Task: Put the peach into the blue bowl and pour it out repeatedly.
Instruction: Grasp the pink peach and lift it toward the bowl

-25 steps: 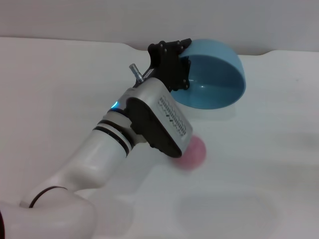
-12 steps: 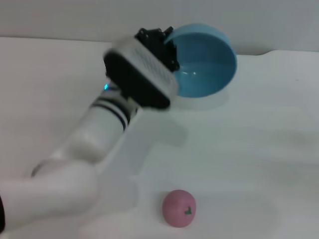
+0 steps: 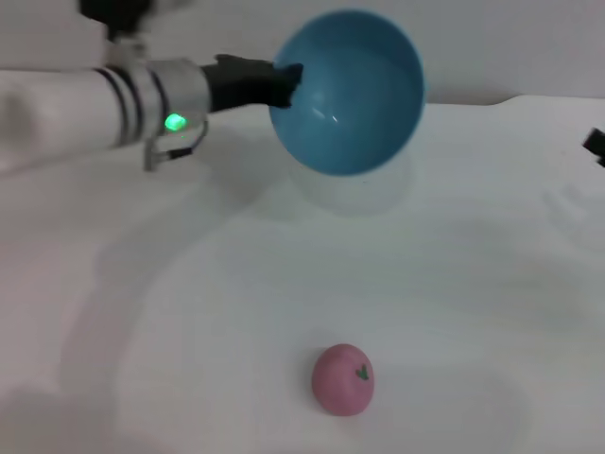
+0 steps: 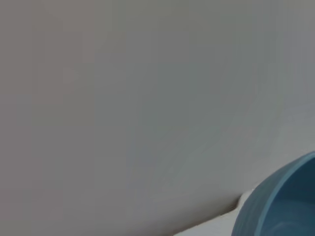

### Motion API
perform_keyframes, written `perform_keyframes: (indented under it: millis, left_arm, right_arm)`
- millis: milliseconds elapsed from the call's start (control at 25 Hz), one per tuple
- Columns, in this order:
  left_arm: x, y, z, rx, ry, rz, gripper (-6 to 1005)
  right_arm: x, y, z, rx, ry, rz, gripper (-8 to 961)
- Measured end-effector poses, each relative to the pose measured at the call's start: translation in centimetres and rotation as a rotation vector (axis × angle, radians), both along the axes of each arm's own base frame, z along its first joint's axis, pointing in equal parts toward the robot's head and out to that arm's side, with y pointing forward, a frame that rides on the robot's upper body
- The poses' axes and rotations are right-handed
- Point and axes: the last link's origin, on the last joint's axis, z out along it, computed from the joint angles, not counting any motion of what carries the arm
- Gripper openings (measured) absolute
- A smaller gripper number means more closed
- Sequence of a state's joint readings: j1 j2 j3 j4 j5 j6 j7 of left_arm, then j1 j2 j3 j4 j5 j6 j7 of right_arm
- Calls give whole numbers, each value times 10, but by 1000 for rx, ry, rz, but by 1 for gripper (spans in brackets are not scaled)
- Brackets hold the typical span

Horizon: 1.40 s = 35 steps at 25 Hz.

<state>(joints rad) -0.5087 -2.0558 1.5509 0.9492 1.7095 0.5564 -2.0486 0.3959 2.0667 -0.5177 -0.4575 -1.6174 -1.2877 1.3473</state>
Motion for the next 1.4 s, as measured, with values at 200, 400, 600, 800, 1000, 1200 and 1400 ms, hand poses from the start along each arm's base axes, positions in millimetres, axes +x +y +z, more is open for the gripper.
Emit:
perform_keyframes:
  millis: [200, 400, 600, 800, 1000, 1200, 1400]
  left_arm:
    - [-26, -6, 41, -124, -86, 107, 0]
    - [-62, -19, 66, -257, 4, 368, 0]
    - [-80, -36, 75, -307, 59, 477, 0]
    - [-87, -47, 67, -329, 136, 515, 0]
    - [-83, -50, 58, -345, 161, 512, 0]
    - [-80, -49, 55, -351, 161, 504, 0]
    - [-77, -47, 53, -345, 156, 497, 0]
  right_arm:
    - [-26, 16, -19, -94, -25, 90, 446]
    - [-52, 26, -45, -270, -112, 184, 443]
    - [-86, 34, -73, -561, -316, 302, 440]
    - [-109, 31, -92, -720, -464, 388, 437]
    - [-129, 21, -110, -839, -577, 473, 434]
    - [-136, 1, -130, -948, -651, 560, 431]
    - [-136, -14, -147, -1001, -681, 599, 428]
